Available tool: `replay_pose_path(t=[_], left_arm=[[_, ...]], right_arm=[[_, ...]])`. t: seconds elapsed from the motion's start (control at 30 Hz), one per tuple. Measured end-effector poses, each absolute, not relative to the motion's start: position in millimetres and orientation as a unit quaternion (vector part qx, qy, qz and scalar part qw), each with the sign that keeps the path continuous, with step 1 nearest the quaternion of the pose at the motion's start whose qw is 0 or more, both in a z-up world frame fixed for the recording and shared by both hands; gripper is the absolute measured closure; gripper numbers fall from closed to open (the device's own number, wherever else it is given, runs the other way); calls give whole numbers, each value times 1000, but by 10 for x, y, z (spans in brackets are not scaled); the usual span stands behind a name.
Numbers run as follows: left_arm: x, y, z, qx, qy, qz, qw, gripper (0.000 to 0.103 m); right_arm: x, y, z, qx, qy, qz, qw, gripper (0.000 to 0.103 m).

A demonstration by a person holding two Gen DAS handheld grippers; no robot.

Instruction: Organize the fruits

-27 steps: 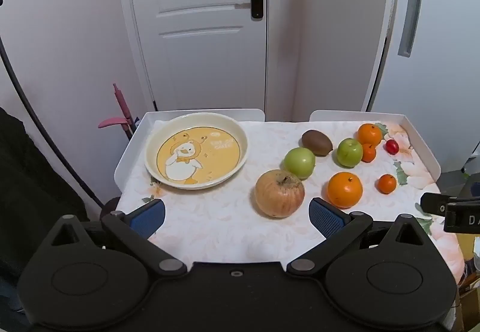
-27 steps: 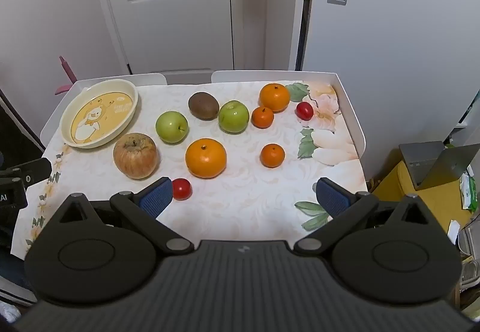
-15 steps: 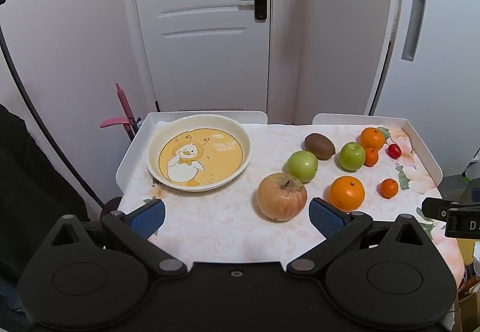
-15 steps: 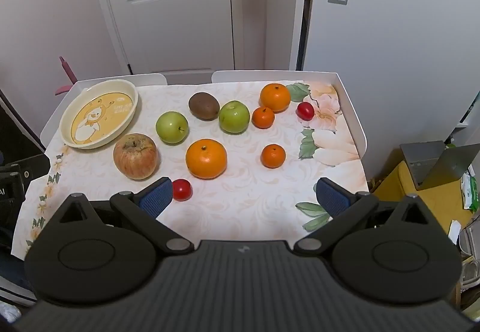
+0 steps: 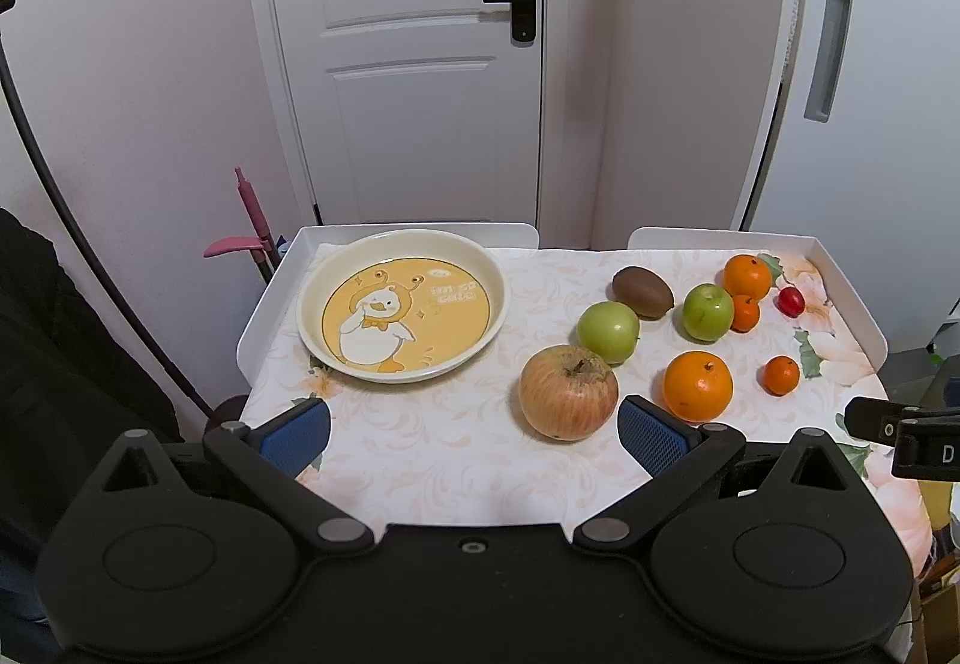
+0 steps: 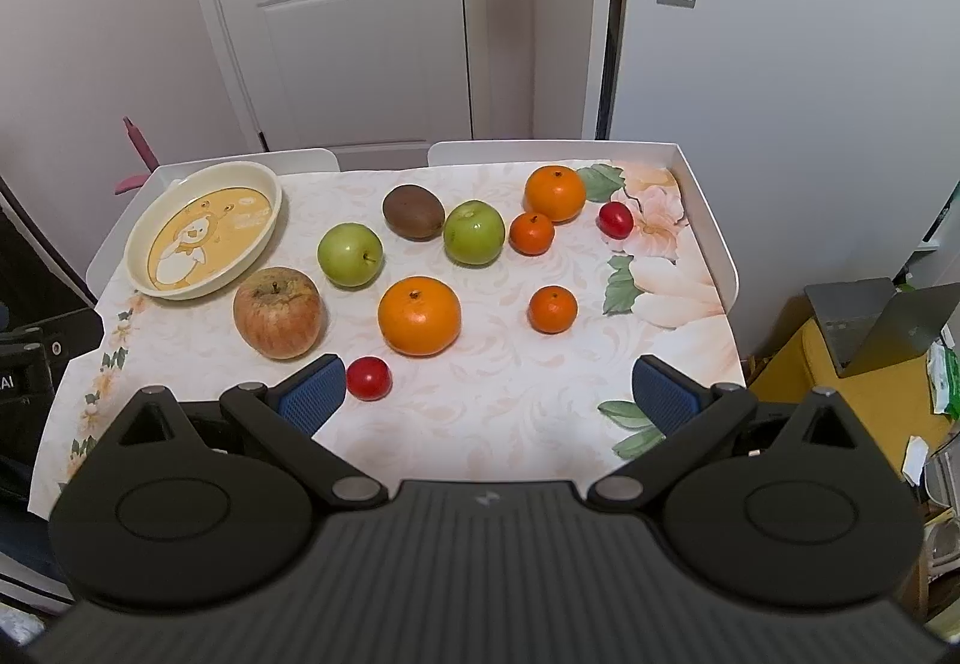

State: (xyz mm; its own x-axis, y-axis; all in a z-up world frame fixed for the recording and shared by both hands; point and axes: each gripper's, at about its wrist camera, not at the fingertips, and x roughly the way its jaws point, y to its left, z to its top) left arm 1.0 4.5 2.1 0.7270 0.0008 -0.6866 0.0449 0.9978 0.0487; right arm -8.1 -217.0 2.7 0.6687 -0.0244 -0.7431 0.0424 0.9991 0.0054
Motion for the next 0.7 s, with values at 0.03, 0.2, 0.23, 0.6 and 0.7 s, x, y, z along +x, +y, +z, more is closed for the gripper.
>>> replay_pose_path(t=[0.03, 0.2, 0.23, 0.6, 0.7], left_arm=[[6, 50, 22, 31, 369, -12, 929, 0], [1, 58, 22, 30, 368, -11, 929, 0], [5, 58, 23, 30, 368, -12, 929, 0], [3, 59, 23, 31, 368, -11, 929, 0], [4, 56, 23, 31, 368, -11, 929, 0]], right_arm=[[-79, -2173, 24, 11, 406, -19, 914, 0], [-75, -2171, 26, 12, 407, -19, 913, 0], [-71, -2169, 23, 12, 407, -19, 913, 0], [-84, -2177, 26, 14, 406, -19, 914, 0], [-89, -2179, 32, 15, 406, -19, 914, 0]])
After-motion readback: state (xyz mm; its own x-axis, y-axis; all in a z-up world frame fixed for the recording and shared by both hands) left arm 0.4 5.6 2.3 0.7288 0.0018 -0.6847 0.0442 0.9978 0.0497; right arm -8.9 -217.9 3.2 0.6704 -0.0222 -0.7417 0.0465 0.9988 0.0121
